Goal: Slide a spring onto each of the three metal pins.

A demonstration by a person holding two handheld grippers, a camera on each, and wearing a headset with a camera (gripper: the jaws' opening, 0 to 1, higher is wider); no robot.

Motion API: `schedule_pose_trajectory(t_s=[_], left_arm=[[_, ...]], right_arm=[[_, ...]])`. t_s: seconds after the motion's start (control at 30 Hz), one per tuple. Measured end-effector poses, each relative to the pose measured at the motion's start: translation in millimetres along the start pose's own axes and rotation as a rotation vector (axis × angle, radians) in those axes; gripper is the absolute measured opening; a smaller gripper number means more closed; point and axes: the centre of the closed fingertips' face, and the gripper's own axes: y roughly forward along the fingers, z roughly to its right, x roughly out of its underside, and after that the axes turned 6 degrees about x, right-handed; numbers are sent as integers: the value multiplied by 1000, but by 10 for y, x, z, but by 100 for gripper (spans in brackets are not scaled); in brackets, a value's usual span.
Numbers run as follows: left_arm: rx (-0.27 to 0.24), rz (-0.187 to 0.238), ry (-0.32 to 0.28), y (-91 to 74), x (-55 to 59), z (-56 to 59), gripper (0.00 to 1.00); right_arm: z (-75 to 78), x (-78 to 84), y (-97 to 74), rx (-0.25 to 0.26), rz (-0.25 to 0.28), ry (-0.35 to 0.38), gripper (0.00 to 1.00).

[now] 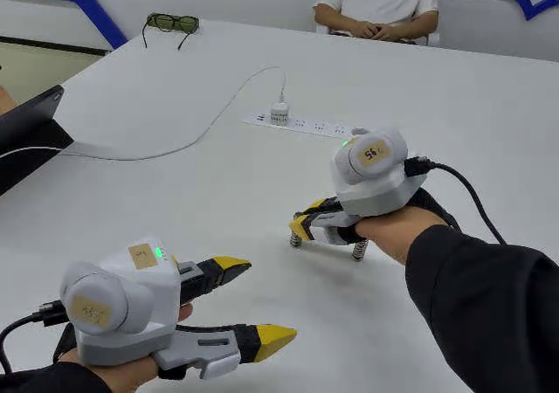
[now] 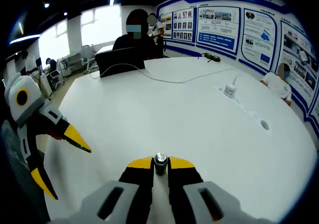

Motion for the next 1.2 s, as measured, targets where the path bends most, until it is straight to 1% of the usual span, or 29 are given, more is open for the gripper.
schedule_pose_trajectory(t_s=[0.3, 0.53, 0.77, 1.2], left_arm=[[-1, 1, 0, -1, -4, -10, 61], [2, 0, 2, 3, -9, -4, 61], [3, 2, 7, 5, -29, -2, 61], [2, 7, 11, 8, -69, 11, 63]], right_arm=[[2, 5, 9, 3, -5, -2, 12], [-5, 24, -14, 6, -10, -19, 14], [0, 26, -86, 16, -4, -20, 16], [-32, 110, -271, 29, 10, -18, 20]])
